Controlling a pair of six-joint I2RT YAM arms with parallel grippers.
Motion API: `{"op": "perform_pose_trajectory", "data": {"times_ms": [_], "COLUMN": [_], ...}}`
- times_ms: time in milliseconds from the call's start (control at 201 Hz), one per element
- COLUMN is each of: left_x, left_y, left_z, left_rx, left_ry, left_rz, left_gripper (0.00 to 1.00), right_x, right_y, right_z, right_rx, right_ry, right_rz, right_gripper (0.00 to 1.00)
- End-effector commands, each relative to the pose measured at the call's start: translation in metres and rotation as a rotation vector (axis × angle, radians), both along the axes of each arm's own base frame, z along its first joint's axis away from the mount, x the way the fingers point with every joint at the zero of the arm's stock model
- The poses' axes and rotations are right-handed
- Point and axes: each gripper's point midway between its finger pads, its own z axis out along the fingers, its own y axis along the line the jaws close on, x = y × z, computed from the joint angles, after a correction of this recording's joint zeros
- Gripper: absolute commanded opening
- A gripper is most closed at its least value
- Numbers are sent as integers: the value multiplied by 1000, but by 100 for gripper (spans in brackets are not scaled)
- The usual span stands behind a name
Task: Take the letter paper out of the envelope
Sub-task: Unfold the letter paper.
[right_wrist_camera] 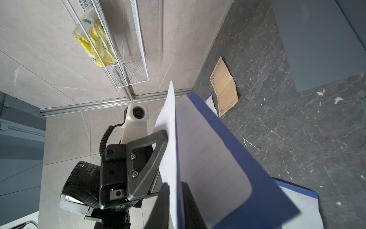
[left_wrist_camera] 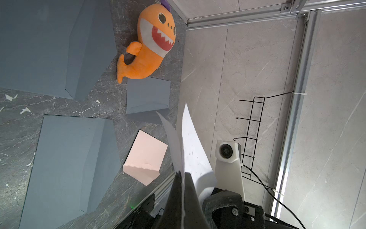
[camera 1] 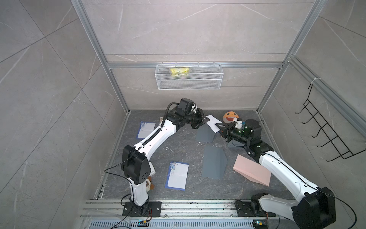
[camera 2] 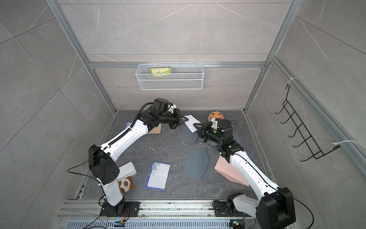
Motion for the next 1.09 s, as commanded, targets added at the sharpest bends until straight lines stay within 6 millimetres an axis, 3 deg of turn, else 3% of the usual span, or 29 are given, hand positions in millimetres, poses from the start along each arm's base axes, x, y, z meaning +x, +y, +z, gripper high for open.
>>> {"op": "perform_pose_trajectory", "data": {"times_ms": [0,65,184,338,468,607,751,856,1090], "left_x": [0,-1,-1,7,7,-4,-14,-25,-38], "left_y": [-7,-8,5,45,72,79,85,82,78], "left_z": [28,31,39,57,80,92,99,107,95], "left_rx": [-61,-68,-16,82,109,77,29,-71,-146], "left_ry": [-58,-68,-131,-306,-504,-667,-770,-804,-752], "left_rz": [-19,-29,-42,-61,-136,-269,-351,-415,-489], "left_gripper": [0,1,46,74,74,71,75,77,81], "right_x": [2,1,0,-5,-11,-26,-42,-42,-37], "right_y": [1,-1,-4,-5,5,13,18,28,51], "right_z": [1,0,7,24,41,58,72,77,92], "right_rx": [-16,-46,-138,-332,-454,-588,-635,-569,-369], "right_ry": [-14,-20,-57,-112,-212,-343,-443,-482,-537], "right_rz": [-3,-3,16,114,296,520,689,724,810], "right_gripper": [6,0,0,0,0,0,0,0,0]}}
